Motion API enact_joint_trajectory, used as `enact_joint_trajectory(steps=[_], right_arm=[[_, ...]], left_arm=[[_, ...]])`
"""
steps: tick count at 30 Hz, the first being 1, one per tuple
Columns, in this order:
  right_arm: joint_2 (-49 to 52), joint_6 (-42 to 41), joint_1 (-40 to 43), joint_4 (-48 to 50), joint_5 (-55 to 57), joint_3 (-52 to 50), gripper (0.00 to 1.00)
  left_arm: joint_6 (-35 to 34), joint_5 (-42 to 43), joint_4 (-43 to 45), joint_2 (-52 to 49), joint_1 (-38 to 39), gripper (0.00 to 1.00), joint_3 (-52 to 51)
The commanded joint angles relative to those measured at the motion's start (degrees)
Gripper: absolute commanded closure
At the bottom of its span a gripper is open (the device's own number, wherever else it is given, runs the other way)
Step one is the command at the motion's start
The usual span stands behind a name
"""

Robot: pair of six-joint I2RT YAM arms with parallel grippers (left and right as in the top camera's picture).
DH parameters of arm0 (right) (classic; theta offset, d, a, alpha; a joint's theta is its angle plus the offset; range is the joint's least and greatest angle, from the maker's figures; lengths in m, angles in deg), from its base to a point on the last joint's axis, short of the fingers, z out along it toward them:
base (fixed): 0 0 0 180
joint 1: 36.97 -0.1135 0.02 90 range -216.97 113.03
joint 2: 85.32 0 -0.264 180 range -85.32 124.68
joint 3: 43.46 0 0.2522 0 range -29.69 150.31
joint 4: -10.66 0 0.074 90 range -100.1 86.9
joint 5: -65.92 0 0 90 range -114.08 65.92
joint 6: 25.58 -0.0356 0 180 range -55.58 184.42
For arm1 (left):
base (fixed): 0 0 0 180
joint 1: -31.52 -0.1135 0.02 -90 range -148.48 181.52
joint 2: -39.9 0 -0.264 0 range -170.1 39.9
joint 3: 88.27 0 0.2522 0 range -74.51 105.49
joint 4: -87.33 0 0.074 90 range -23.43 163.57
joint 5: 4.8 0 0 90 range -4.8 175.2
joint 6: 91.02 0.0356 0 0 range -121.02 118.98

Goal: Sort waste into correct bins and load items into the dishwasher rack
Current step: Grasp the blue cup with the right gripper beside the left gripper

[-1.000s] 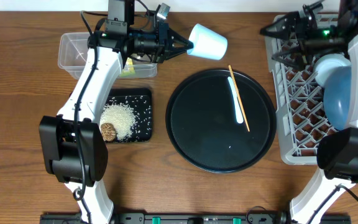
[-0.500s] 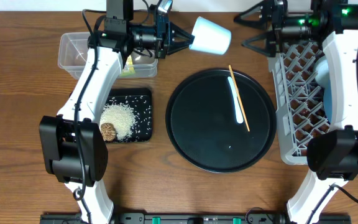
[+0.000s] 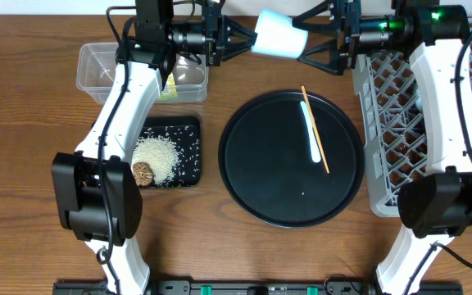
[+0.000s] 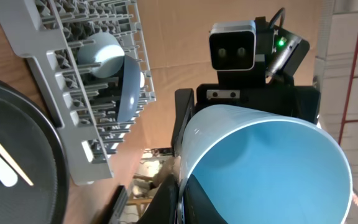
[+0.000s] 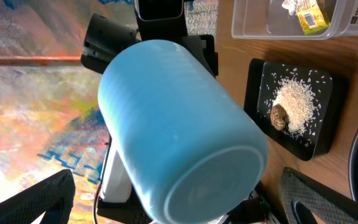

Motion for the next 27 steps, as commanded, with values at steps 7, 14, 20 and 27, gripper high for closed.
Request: enact_joint_trajectory(steps=[7, 14, 20, 27], right_arm=[[0.42, -0.66, -0.52, 0.09, 0.35, 0.33, 0.01], [0.42, -0.66, -0.52, 0.07, 1.36, 0.33, 0.09], [0.42, -0.68, -0.59, 0.07, 1.46, 0.33, 0.14], [0.42, -1.27, -1.27, 0.52, 1.73, 0.33, 0.14]], left_arm=[[-5.22, 1.11, 1.11, 0.87, 2.21, 0.94, -0.11], [-5.22, 1.09, 1.6, 0.87, 2.38, 0.94, -0.11], [-5.22, 0.76, 2.49, 0.87, 2.1, 0.94, -0.11], [-6.01, -0.42, 3.32, 0.87, 2.08, 0.94, -0.11]])
